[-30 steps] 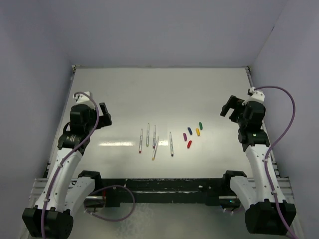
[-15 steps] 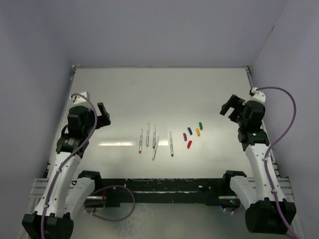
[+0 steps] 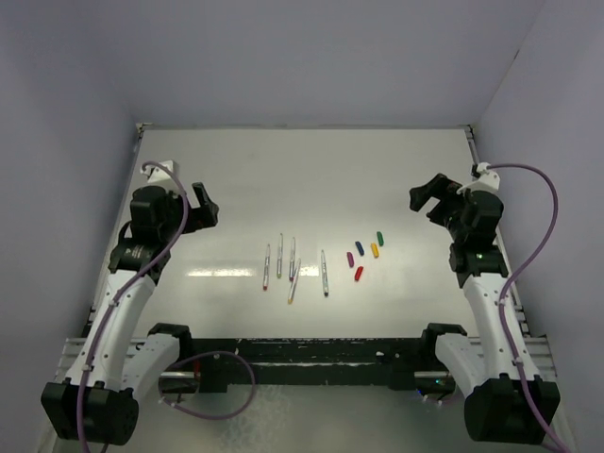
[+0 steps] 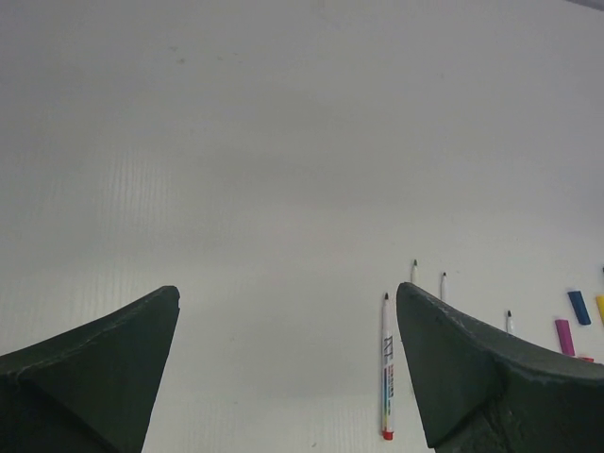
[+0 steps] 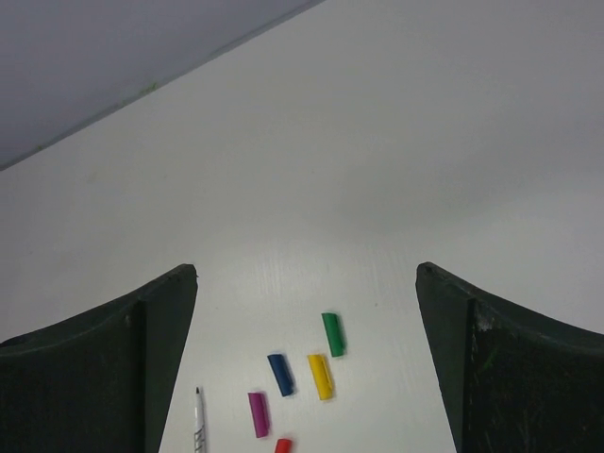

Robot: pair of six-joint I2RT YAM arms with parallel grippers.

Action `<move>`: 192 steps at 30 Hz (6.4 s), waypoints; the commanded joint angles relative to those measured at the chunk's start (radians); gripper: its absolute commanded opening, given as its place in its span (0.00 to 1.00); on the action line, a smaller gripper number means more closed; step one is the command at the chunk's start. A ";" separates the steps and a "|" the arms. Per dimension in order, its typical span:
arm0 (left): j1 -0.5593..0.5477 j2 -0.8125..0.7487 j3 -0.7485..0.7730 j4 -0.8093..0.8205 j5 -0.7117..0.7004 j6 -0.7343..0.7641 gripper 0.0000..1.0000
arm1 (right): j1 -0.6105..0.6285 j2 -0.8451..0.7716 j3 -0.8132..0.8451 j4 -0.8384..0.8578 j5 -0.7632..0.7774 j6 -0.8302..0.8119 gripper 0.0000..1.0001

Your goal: Insert the pens into the pen caps

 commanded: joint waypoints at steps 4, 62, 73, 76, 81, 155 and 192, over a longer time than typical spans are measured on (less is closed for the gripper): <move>0.003 -0.060 -0.043 0.138 0.026 -0.024 0.99 | -0.002 -0.013 -0.068 0.238 -0.100 -0.044 1.00; -0.523 0.392 -0.049 -0.017 -0.111 -0.204 0.57 | -0.002 0.101 0.127 -0.114 0.091 -0.055 0.75; -0.530 0.480 -0.035 0.010 -0.092 -0.195 0.51 | 0.000 0.073 0.108 -0.155 0.080 -0.103 0.71; -0.533 0.500 -0.031 0.018 -0.090 -0.190 0.54 | 0.001 0.068 0.114 -0.215 0.109 -0.115 0.71; -0.547 0.539 -0.020 0.041 -0.080 -0.190 0.56 | 0.011 0.042 0.108 -0.283 0.156 -0.121 0.70; -0.591 0.857 0.093 -0.175 -0.191 -0.241 0.17 | 0.041 0.031 0.121 -0.256 0.112 -0.091 0.69; -0.591 0.634 0.070 -0.209 -0.229 -0.217 0.00 | 0.421 0.165 0.069 -0.517 0.128 0.033 0.50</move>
